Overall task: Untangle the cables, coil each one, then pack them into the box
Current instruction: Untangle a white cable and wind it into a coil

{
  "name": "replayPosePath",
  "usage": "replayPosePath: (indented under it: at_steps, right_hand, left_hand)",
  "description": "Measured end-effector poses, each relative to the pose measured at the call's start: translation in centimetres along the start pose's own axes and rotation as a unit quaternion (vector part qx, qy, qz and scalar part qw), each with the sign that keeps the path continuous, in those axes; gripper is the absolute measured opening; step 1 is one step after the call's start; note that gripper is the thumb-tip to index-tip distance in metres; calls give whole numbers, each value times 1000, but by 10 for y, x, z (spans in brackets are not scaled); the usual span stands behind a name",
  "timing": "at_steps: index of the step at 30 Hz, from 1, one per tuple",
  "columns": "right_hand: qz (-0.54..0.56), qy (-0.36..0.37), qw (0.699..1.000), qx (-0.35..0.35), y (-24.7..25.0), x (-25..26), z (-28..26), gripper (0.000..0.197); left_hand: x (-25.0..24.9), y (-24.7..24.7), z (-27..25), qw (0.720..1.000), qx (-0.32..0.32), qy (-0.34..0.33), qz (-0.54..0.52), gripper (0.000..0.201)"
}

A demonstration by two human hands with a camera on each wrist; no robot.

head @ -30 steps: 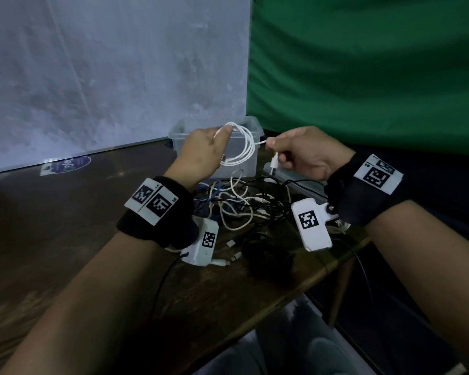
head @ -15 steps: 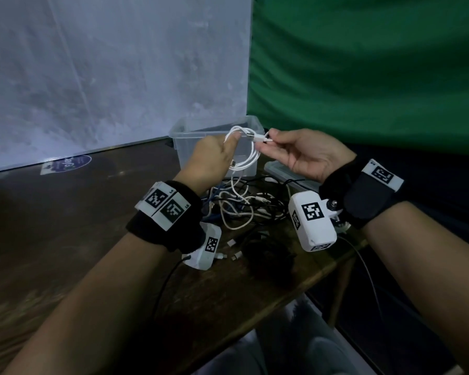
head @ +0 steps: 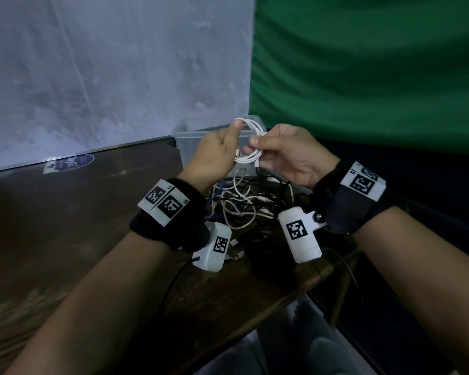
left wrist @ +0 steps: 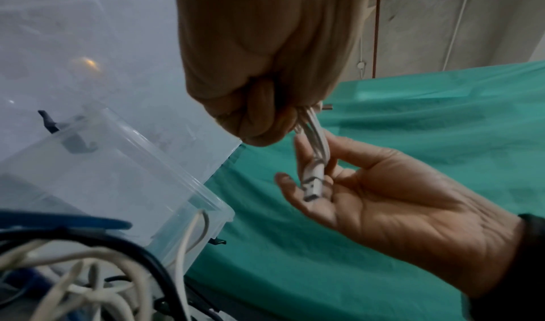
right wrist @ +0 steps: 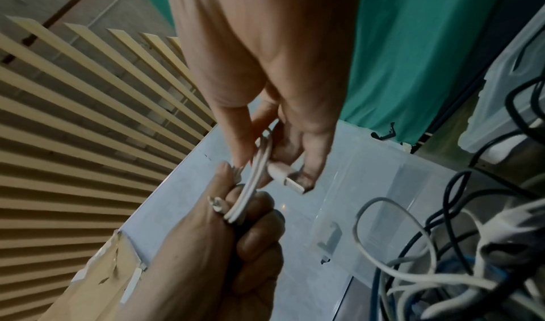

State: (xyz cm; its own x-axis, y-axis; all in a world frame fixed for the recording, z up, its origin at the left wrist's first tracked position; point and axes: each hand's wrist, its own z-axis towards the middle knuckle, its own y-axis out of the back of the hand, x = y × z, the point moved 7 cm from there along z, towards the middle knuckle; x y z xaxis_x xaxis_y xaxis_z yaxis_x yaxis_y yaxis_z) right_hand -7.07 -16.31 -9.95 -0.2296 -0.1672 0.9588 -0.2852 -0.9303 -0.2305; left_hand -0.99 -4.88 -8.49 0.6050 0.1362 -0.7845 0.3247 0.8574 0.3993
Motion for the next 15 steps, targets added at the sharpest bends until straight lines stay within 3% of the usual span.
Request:
replayPosePath:
  at_steps: [3, 6, 11, 15]
  right_hand:
    - [-15, -14, 1000, 11, -2, 3, -1, 27]
    - [0, -38, 998, 44, -6, 3, -2, 7]
    - [-13, -38, 998, 52, -9, 2, -4, 17]
    - [-52, -37, 997, 49, -9, -3, -5, 9]
  left_hand:
    - [-1, 2, -1, 1000, -4, 4, -17, 49]
    - [-5, 3, -2, 999, -11, 2, -31, 50]
    - [-9, 7, -2, 998, -37, -8, -58, 50]
    - [-10, 9, -2, 997, -50, -15, -59, 49]
